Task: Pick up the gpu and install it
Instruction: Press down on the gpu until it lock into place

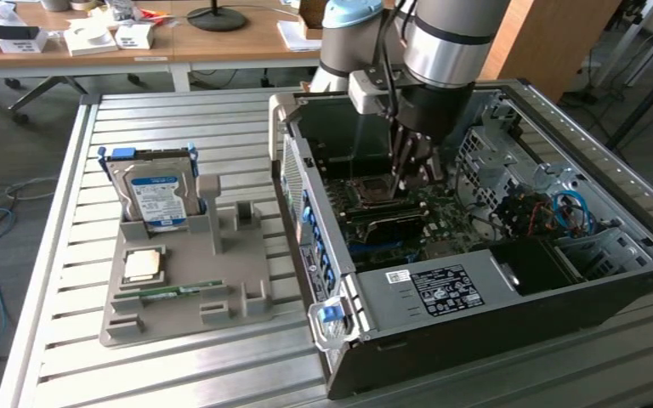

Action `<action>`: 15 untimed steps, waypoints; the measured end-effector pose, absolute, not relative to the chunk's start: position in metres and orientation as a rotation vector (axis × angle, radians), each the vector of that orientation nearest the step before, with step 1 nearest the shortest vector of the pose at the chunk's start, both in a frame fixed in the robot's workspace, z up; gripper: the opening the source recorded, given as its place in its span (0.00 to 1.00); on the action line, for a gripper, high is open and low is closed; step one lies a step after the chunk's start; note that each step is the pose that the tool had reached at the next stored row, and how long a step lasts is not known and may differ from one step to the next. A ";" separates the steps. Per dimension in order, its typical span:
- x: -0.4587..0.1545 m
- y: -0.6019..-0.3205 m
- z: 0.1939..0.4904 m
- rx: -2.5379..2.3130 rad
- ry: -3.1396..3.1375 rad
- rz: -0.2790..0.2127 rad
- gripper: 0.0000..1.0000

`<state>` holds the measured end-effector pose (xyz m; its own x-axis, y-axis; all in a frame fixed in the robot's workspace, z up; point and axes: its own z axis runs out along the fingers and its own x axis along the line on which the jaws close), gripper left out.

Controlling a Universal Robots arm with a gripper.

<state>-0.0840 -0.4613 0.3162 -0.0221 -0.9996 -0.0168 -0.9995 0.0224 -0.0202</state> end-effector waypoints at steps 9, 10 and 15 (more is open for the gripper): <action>-0.084 -0.461 0.303 -2.179 2.228 -0.006 0.11; -0.084 -0.461 0.302 -2.179 2.228 -0.006 0.11; -0.084 -0.461 0.298 -2.179 2.229 -0.007 0.11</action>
